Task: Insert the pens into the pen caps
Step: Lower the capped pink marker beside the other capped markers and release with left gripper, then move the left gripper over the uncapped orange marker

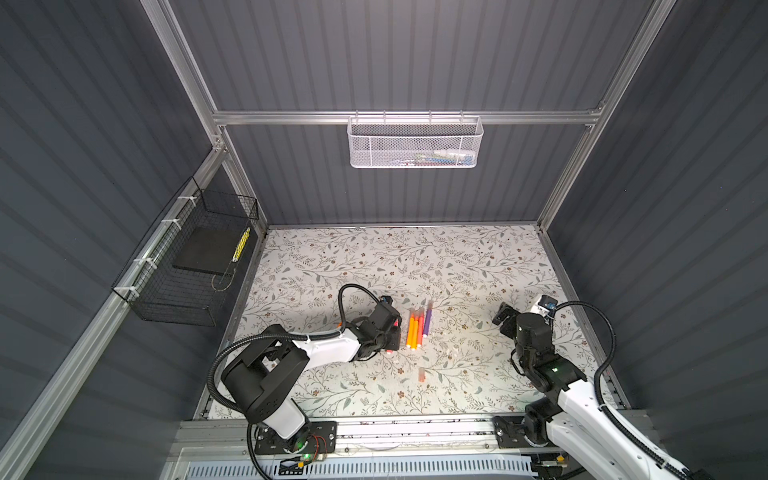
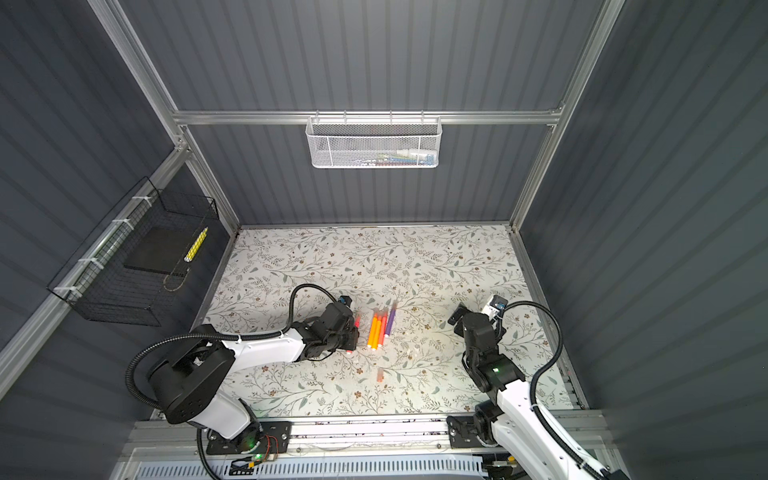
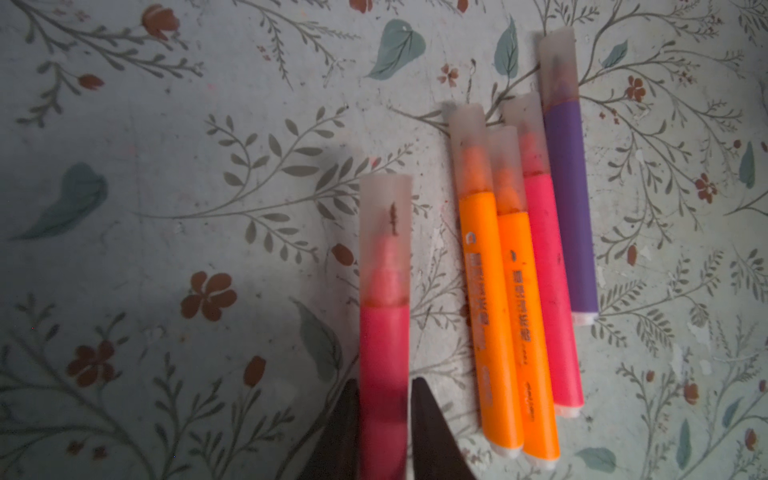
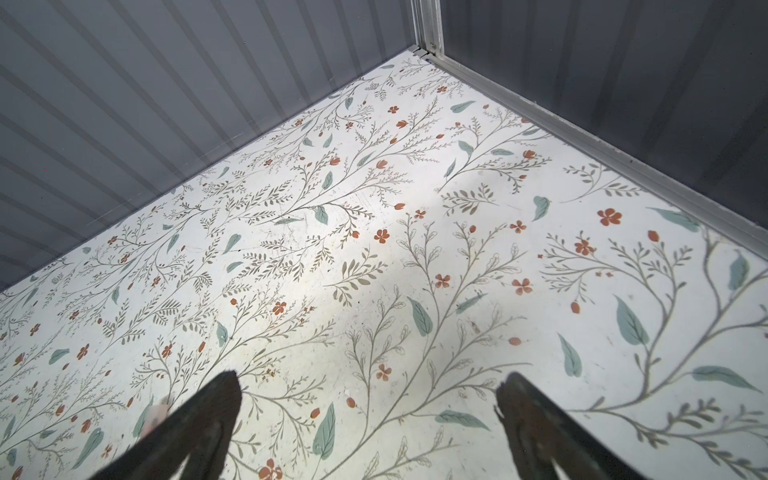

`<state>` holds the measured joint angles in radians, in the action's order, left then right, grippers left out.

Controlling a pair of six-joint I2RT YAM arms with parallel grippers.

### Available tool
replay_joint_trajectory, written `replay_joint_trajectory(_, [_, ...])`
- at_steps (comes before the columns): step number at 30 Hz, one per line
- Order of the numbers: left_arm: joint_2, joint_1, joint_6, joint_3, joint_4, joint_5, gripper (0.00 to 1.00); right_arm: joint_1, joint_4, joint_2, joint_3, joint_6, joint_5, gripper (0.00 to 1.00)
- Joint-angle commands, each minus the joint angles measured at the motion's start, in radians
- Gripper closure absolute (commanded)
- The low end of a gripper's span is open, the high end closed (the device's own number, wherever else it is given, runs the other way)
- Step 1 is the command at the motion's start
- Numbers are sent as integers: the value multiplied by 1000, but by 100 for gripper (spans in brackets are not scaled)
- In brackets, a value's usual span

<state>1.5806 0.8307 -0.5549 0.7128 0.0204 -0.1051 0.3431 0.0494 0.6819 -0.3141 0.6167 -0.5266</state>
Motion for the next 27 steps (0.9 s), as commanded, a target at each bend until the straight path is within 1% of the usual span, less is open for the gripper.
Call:
replay_joint_trajectory(1, [-37,4,4,24,-20,-6,69,-4,-5,-9,9,-16,0,1])
replay_joint_trajectory(4, [-50,5,16,30,-26,-16,62,-4,-5,-17,13,-17,1,1])
replay_joint_trajectory(7, [-95,3,25,39,-71,-64,62,-4,-5,-24,17,-18,3,1])
replay_joint_trajectory(9, [-165,2,26,28,-107,-137,61,-4,-6,-28,18,-18,5,1])
replay_joint_trajectory(13, [-368,-16,5,-33,-194,-336,52,-5,-6,-31,20,-20,7,1])
replay_joint_trajectory(16, [-514,-74,-49,-107,-259,-428,45,-6,-10,-35,23,-20,11,1])
replay_joint_trajectory(18, [-598,-110,-100,-157,-296,-476,44,-7,-10,-34,23,-20,13,1])
replay_joint_trajectory(20, [-662,-147,-135,-205,-317,-493,43,-9,-11,-32,21,-21,16,1])
replay_joint_trajectory(22, [-683,-180,-150,-236,-322,-481,43,-9,-11,-31,21,-22,20,1])
replay_joint_trajectory(25, [-652,-218,-154,-236,-331,-431,43,-9,-11,-35,23,-23,21,1])
replay_joint_trajectory(27, [-622,-223,-166,-224,-335,-423,43,-9,-11,-38,24,-24,21,1])
